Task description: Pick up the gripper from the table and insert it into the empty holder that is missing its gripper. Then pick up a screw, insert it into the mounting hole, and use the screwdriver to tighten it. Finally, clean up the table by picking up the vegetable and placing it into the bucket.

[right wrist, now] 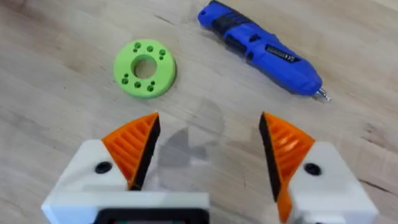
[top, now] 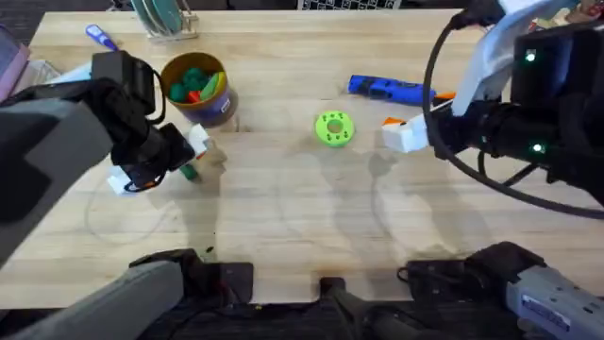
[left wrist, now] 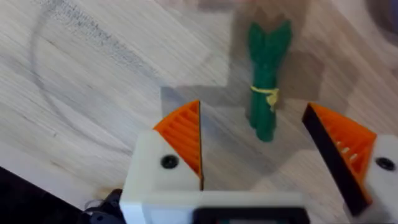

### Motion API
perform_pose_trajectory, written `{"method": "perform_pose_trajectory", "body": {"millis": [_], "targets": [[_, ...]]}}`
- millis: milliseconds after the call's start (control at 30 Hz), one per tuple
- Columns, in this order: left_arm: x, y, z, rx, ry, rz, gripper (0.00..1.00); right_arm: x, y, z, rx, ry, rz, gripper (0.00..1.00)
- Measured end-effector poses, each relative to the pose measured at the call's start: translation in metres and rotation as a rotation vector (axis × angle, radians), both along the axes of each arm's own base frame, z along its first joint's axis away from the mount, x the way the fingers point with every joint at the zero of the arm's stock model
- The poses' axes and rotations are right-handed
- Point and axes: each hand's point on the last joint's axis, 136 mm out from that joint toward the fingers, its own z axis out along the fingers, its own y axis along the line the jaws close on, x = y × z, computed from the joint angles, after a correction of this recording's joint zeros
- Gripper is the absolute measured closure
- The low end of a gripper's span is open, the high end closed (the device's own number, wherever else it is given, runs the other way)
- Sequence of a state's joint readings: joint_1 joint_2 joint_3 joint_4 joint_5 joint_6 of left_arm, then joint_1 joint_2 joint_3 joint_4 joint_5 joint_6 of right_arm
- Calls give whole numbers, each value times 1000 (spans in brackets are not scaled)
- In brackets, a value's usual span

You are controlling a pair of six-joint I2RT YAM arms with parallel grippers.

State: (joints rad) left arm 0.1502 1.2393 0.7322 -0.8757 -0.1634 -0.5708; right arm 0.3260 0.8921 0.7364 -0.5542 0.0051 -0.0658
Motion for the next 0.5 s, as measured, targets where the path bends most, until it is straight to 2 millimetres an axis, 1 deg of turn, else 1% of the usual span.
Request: {"method": "perform_pose_trajectory", "body": {"millis": [100, 167, 400, 500], "targets": [[-3, 5, -13, -9, 57, 12, 15, -2, -1, -2, -5, 13, 0, 39], [-3, 8, -17, -14, 79, 22, 15, -3, -1, -3, -6, 16, 0, 38], [18, 17, -13, -5, -3, 40, 15, -3, -1, -3, -6, 18, -1, 39], [20, 17, -17, -10, 7, 40, 16, -3, -1, -3, -6, 17, 0, 39]]}}
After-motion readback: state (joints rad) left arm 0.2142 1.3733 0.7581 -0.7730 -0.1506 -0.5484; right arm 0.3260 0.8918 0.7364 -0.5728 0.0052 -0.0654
